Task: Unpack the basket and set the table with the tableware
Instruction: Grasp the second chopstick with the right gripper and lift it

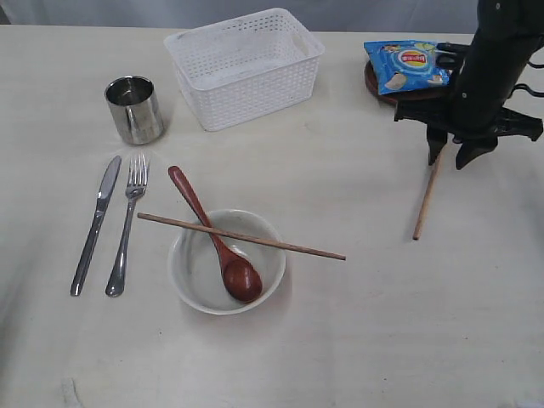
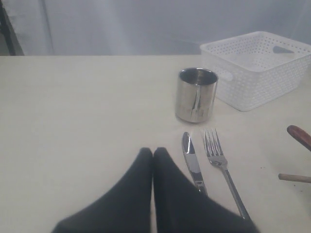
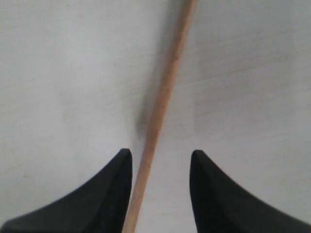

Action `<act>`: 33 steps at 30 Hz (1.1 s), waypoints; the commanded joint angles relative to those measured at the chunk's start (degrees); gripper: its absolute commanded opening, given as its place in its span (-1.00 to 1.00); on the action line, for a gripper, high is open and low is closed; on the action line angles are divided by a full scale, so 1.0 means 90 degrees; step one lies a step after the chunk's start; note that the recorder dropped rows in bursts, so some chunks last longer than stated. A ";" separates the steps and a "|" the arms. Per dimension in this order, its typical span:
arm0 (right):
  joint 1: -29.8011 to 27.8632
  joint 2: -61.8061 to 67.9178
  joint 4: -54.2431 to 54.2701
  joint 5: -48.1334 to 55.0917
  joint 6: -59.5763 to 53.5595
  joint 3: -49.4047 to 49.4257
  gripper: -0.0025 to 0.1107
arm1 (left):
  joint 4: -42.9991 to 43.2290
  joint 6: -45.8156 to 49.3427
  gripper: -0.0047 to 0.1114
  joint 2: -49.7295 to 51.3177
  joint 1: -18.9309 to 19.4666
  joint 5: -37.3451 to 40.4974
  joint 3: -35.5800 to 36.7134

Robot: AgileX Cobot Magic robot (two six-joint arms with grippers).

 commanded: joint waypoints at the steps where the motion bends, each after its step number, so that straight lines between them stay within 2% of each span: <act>1: -0.0284 0.0143 0.0185 -0.0124 0.0008 -0.0006 -0.28 | 0.0057 -0.0027 -0.92 -0.0017 0.0012 -0.0068 0.0021; 8: -0.0402 0.0255 0.1080 -0.0418 -0.0525 -0.0006 -0.28 | 0.0057 -0.0027 -0.92 -0.0017 0.0012 -0.0068 0.0021; 18: -0.0402 0.0726 0.1073 -0.0449 -0.0525 -0.0006 -0.28 | 0.0057 -0.0027 -0.92 -0.0017 0.0012 -0.0068 0.0021; 21: -0.0402 0.0807 0.1073 -0.0449 -0.0634 -0.0006 -0.49 | 0.0057 -0.0027 -0.92 -0.0017 0.0012 -0.0068 0.0021; 24: -0.0402 0.0783 0.1022 -0.0449 -0.0923 -0.0006 -0.98 | 0.0057 -0.0027 -0.92 -0.0017 0.0012 -0.0068 0.0021; 29: -0.0402 0.0397 0.0618 -0.0379 -0.1111 -0.0006 -0.96 | 0.0057 -0.0027 -0.92 -0.0017 0.0012 -0.0068 0.0021; 33: -0.0376 -0.0349 0.0587 -0.0237 -0.1866 -0.0006 -0.96 | 0.0057 -0.0027 -0.92 -0.0017 0.0012 -0.0068 0.0021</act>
